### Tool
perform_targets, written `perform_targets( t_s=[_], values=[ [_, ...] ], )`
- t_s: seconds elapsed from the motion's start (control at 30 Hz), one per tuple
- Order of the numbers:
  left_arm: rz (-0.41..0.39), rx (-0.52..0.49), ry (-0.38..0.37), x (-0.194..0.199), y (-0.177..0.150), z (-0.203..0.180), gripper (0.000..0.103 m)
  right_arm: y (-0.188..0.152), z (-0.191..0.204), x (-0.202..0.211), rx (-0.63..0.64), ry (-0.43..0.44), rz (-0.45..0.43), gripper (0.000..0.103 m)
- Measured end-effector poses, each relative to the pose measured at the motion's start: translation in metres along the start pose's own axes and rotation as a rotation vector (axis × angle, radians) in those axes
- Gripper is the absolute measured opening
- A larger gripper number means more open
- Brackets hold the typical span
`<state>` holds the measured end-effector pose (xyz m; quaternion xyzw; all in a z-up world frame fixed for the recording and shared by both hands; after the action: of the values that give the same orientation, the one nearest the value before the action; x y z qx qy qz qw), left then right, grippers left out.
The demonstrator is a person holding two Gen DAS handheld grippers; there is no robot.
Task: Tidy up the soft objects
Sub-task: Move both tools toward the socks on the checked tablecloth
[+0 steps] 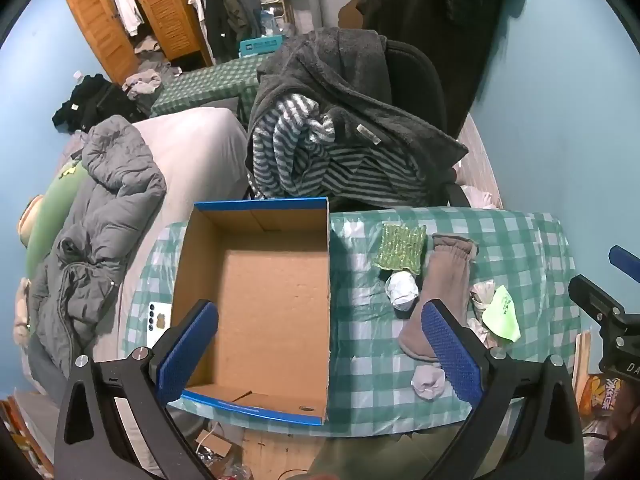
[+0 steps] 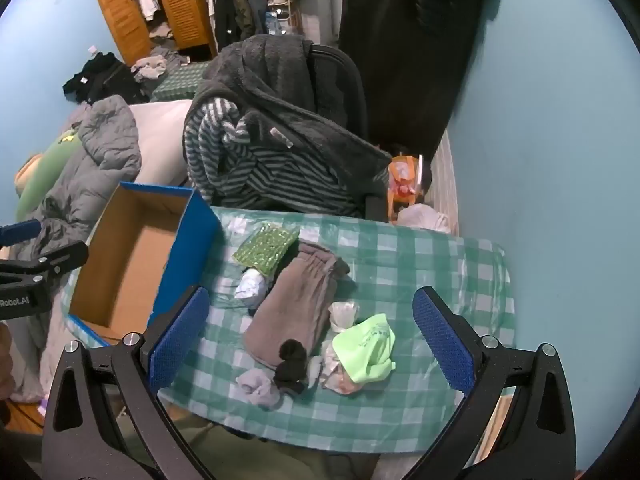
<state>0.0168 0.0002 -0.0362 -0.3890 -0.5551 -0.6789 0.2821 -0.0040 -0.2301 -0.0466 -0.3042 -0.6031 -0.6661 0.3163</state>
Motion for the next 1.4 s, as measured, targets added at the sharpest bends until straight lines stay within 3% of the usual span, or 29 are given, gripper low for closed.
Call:
perform_targets(
  t_s=[1.4],
  values=[
    [-0.002, -0.022, -0.008, -0.009, -0.002, -0.007, 0.102, 0.001, -0.006, -0.005, -0.004, -0.001, 0.014, 0.102]
  ],
)
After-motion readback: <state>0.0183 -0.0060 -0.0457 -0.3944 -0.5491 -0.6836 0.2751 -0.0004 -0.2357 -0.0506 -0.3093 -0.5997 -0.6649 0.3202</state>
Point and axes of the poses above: each gripper's, at about its wrist camera, not at the fingertips, and x roughly against the way its jaws point, z to its left, y to its top, the point moved 4 cm from there along -x, roughly the way its jaws point, and after that the axes turned 9 degrees about -z, right-handed, at the moved point
